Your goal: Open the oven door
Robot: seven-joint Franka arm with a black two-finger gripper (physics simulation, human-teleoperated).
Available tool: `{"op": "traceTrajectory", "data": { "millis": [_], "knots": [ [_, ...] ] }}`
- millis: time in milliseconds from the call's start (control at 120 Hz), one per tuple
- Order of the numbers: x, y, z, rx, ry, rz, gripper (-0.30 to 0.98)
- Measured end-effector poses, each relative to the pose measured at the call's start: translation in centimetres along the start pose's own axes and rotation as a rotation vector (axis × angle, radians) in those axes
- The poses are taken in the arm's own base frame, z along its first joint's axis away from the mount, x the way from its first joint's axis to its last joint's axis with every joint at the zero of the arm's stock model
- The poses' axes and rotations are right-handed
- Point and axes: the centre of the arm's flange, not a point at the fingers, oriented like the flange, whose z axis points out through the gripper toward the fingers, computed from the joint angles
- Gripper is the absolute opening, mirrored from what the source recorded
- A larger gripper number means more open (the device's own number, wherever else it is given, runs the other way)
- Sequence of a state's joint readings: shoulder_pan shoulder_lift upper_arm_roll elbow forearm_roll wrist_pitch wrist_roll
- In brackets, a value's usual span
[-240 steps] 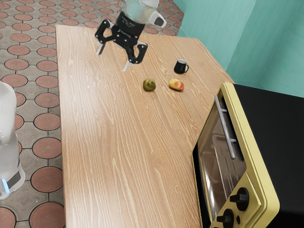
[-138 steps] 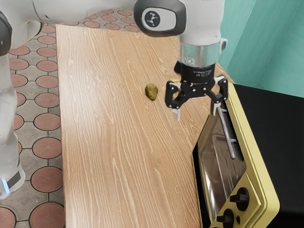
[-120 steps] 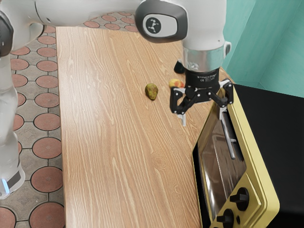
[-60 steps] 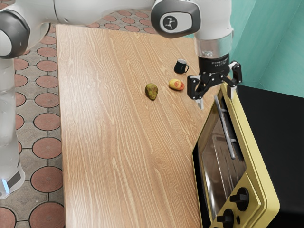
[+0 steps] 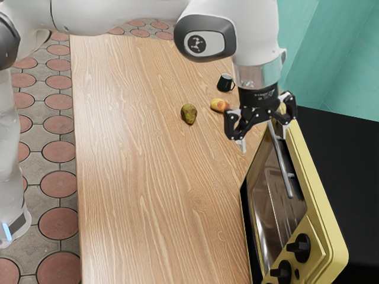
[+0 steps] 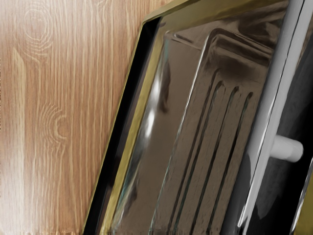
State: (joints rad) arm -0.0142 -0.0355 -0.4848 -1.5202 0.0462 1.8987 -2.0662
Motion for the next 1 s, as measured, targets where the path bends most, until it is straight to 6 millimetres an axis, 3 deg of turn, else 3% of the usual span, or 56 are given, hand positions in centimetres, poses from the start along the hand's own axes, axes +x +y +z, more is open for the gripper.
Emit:
{"op": "traceTrajectory", "data": {
  "millis": [125, 233, 592, 1000],
  "knots": [
    [-2.0, -0.9, -0.1, -0.003, -0.019, 0.036, 0.69],
    [-2.5, -1.2, -0.4, -0.010, -0.026, 0.046, 0.69],
    [0.5, 0.4, 1.7, -0.003, -0.008, -0.009, 0.69],
    [1.1, 0.3, 4.8, 0.036, -0.032, -0.030, 0.68]
  ]
}}
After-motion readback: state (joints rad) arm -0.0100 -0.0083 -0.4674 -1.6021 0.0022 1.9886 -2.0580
